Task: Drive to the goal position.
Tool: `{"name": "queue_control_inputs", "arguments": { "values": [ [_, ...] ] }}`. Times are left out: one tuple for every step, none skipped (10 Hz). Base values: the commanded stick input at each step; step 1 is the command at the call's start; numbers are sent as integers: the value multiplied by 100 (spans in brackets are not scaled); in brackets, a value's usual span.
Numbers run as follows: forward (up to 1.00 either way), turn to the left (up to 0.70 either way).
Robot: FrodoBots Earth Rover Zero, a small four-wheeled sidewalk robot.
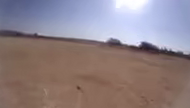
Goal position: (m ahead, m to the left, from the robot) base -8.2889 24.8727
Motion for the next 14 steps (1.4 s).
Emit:
{"name": "queue_control_inputs", "arguments": {
  "values": [
    [-100,-27],
    [-100,-27],
    [-100,-27],
    [-100,-27],
    [-100,-27],
    [-100,-27],
    [-100,-27],
    [-100,-27],
    [-100,-27],
    [-100,-27],
    [-100,-27],
    [-100,-27],
    [-100,-27],
    [-100,-27]
  ]
}}
